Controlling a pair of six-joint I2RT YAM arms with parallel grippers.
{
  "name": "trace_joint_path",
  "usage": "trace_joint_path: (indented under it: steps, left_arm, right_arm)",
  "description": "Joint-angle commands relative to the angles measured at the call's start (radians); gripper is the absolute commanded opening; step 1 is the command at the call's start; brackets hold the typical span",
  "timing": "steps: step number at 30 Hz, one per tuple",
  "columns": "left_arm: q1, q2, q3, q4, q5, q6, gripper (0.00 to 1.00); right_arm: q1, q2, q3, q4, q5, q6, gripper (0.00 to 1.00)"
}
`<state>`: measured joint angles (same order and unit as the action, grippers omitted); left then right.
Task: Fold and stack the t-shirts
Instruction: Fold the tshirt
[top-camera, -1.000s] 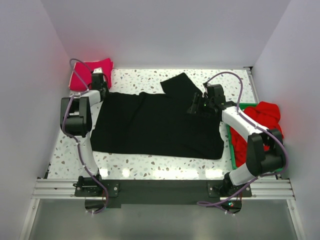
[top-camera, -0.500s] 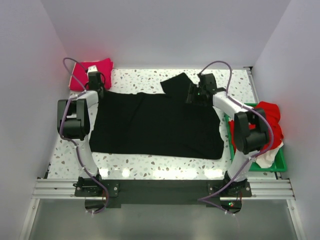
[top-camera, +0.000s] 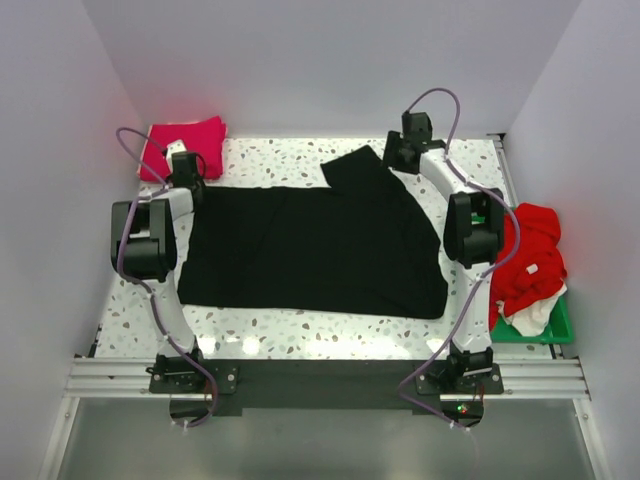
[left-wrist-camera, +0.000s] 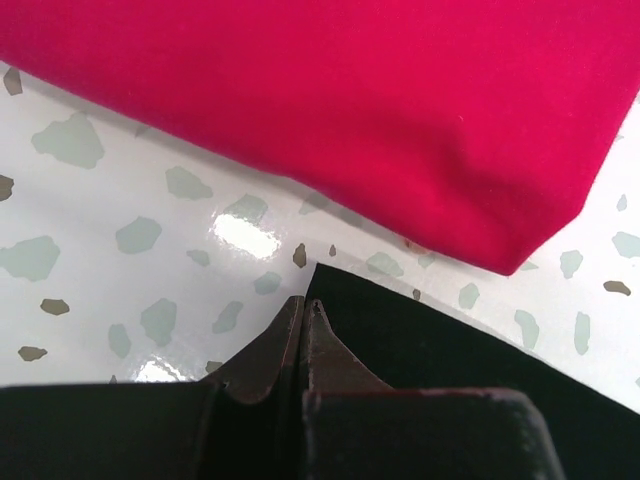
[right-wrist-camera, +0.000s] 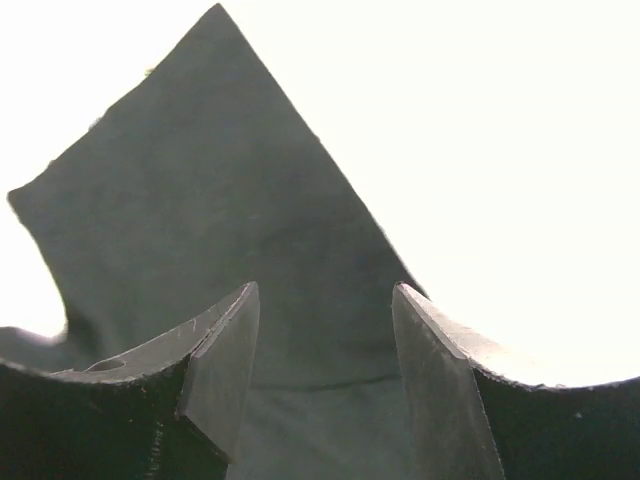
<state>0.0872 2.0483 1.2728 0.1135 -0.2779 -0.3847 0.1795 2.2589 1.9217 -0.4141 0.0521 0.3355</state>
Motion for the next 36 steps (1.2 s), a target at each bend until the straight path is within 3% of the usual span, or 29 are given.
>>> trace_joint_path:
  steps: [1, 14, 20, 32, 36]
  left_arm:
    - [0.009, -0.066, -0.006, 0.066, -0.03, -0.016, 0.0]
    - [0.009, -0.073, -0.009, 0.077, 0.0, -0.017, 0.0]
    - [0.009, -0.083, -0.009, 0.08, 0.014, -0.02, 0.0]
    - [0.017, -0.099, 0.002, 0.094, 0.02, -0.025, 0.0]
    - [0.028, -0.094, 0.014, 0.098, 0.029, -0.032, 0.0]
  right_arm:
    - [0.002, 0.062, 0.063, -0.069, 0.069, -0.038, 0.59]
    - [-0.003, 0.194, 0.174, -0.127, 0.066, -0.044, 0.56]
    - [-0.003, 0.208, 0.197, -0.133, 0.031, -0.038, 0.45]
    - [-0.002, 0.231, 0.324, -0.173, 0.057, -0.049, 0.0]
    - [-0.005, 0.202, 0.33, -0.14, 0.072, -0.05, 0.0]
